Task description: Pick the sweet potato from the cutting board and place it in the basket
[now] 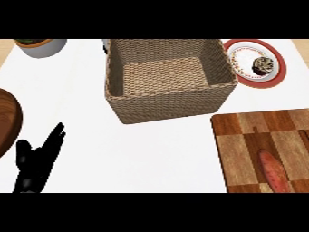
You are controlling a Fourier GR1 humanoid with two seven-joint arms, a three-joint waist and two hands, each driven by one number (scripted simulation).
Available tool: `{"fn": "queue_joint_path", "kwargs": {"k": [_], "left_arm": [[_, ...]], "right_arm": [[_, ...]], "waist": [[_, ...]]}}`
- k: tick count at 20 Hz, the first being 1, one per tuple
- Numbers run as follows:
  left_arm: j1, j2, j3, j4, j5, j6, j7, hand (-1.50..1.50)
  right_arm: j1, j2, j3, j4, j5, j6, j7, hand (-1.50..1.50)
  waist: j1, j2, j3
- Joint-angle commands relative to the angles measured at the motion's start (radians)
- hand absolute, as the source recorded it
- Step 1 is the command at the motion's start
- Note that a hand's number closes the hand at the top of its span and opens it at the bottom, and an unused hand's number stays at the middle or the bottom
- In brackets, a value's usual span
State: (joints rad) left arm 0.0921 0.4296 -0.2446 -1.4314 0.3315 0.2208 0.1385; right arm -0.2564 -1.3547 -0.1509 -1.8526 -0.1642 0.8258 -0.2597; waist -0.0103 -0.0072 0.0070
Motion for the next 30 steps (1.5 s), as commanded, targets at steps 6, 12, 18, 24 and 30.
{"fn": "queue_joint_path", "kwargs": {"k": [6, 12, 18, 24, 30], "left_arm": [[0.048, -0.014, -0.027, -0.002, -0.004, -0.014, 0.075, 0.00], [0.026, -0.048, -0.004, 0.093, -0.019, -0.024, 0.005, 0.00], [0.029, -0.046, -0.017, 0.027, -0.042, -0.009, 0.068, 0.00], [0.013, -0.041, 0.014, 0.068, -0.035, -0.051, 0.054, 0.00], [-0.030, -0.044, 0.046, 0.104, -0.056, -0.056, 0.063, 0.00]], "right_arm": [[0.034, -0.053, 0.032, 0.046, 0.172, 0.069, -0.152, -1.50], [0.113, -0.037, 0.039, 0.081, 0.231, 0.021, -0.289, -1.50], [0.187, 0.050, 0.103, 0.041, 0.287, -0.083, -0.275, -1.50], [0.180, 0.135, 0.219, 0.017, 0.365, -0.157, -0.227, -1.50], [0.207, 0.166, 0.268, 0.057, 0.542, -0.206, -0.268, -1.50]], "waist": [[0.027, 0.010, -0.006], [0.009, 0.011, -0.006], [0.009, 0.007, -0.006], [0.028, 0.013, -0.007], [0.016, 0.011, -0.007]]}}
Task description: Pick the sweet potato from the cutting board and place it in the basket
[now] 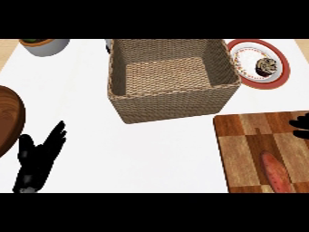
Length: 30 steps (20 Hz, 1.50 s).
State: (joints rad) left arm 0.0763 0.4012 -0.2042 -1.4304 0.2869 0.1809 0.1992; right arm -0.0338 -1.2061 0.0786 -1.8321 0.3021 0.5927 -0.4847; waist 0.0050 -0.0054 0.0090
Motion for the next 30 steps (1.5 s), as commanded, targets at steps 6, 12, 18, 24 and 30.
{"fn": "queue_joint_path", "kwargs": {"k": [6, 12, 18, 24, 30], "left_arm": [[0.055, -0.022, 0.010, 0.019, -0.019, -0.008, 0.020, 0.00], [0.037, -0.029, 0.014, 0.037, -0.021, -0.040, 0.050, 0.00], [0.015, -0.024, 0.047, 0.022, -0.025, -0.049, 0.088, 0.00], [0.038, -0.076, 0.031, 0.041, -0.069, -0.038, 0.032, 0.00], [0.031, -0.065, 0.062, 0.054, -0.064, -0.058, 0.035, 0.00]], "right_arm": [[0.052, 0.093, 0.081, 0.048, 0.172, -0.048, -0.095, -1.50], [0.016, 0.186, 0.125, 0.101, 0.242, -0.088, -0.096, -1.50], [0.011, 0.240, 0.142, 0.172, 0.324, -0.114, -0.122, -1.50], [-0.009, 0.295, 0.147, 0.154, 0.344, -0.080, -0.110, -1.50], [0.009, 0.320, 0.198, 0.275, 0.488, -0.185, -0.162, -1.50]], "waist": [[-0.005, 0.005, -0.009], [-0.003, 0.006, -0.009], [-0.002, 0.006, -0.009], [-0.004, 0.005, -0.009], [-0.001, 0.007, -0.008]]}}
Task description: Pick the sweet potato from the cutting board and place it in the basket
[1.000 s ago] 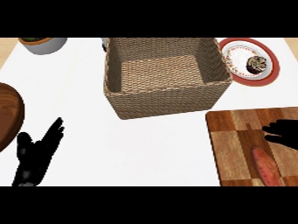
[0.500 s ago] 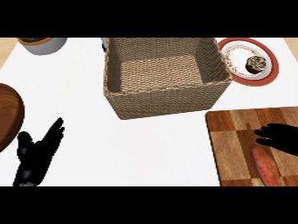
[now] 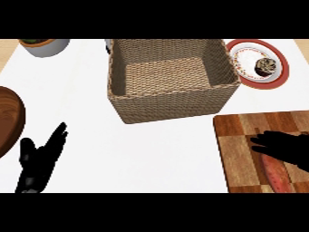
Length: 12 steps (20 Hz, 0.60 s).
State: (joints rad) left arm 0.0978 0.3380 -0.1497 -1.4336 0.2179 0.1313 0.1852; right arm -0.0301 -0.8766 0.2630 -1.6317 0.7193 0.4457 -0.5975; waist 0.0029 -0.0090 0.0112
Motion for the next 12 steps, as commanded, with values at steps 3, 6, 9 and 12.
{"fn": "queue_joint_path", "kwargs": {"k": [3, 6, 9, 12], "left_arm": [[0.042, -0.014, 0.011, 0.069, -0.002, -0.022, 0.002, 0.00], [0.034, 0.001, 0.007, -0.032, -0.008, 0.001, 0.117, 0.00], [-0.012, -0.039, 0.010, 0.063, -0.026, 0.000, 0.074, 0.00], [-0.013, -0.061, -0.011, 0.051, -0.055, 0.016, 0.080, 0.00]], "right_arm": [[0.012, 0.002, 0.005, -0.025, 0.080, 0.024, 0.046, -1.50], [-0.053, 0.036, 0.030, 0.063, 0.125, 0.039, 0.026, -1.50], [-0.032, 0.065, 0.039, 0.084, 0.159, 0.006, 0.010, -1.50], [-0.041, 0.108, 0.041, 0.095, 0.163, 0.004, 0.006, -1.50]], "waist": [[-0.006, 0.008, -0.012], [0.005, 0.009, -0.011], [-0.002, 0.010, -0.011], [-0.001, 0.010, -0.011]]}}
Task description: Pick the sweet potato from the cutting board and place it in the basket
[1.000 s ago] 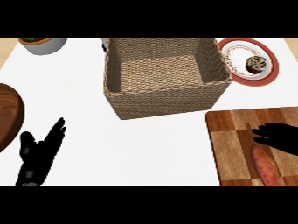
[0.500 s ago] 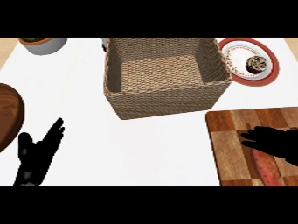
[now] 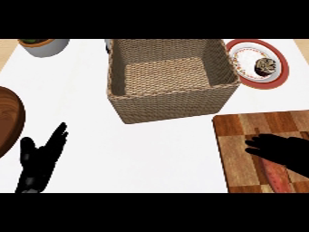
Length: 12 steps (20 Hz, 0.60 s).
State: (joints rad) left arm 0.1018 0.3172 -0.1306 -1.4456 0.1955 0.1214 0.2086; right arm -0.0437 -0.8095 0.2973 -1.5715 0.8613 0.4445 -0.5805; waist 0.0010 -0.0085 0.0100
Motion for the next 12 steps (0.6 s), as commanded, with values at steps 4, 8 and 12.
{"fn": "queue_joint_path", "kwargs": {"k": [4, 8, 12], "left_arm": [[0.063, -0.029, -0.025, 0.011, -0.030, -0.007, 0.024, 0.00], [0.029, 0.012, 0.044, 0.078, 0.011, -0.067, 0.034, 0.00], [0.013, -0.004, 0.037, 0.072, -0.019, -0.058, 0.029, 0.00]], "right_arm": [[-0.025, 0.108, 0.032, 0.119, 0.094, -0.078, -0.016, -1.50], [0.037, 0.090, 0.001, 0.068, 0.094, -0.096, -0.039, -1.50], [-0.015, 0.121, 0.023, 0.136, 0.156, -0.168, -0.104, 1.50]], "waist": [[0.008, 0.010, -0.010], [-0.003, 0.009, -0.010], [0.002, 0.010, -0.010]]}}
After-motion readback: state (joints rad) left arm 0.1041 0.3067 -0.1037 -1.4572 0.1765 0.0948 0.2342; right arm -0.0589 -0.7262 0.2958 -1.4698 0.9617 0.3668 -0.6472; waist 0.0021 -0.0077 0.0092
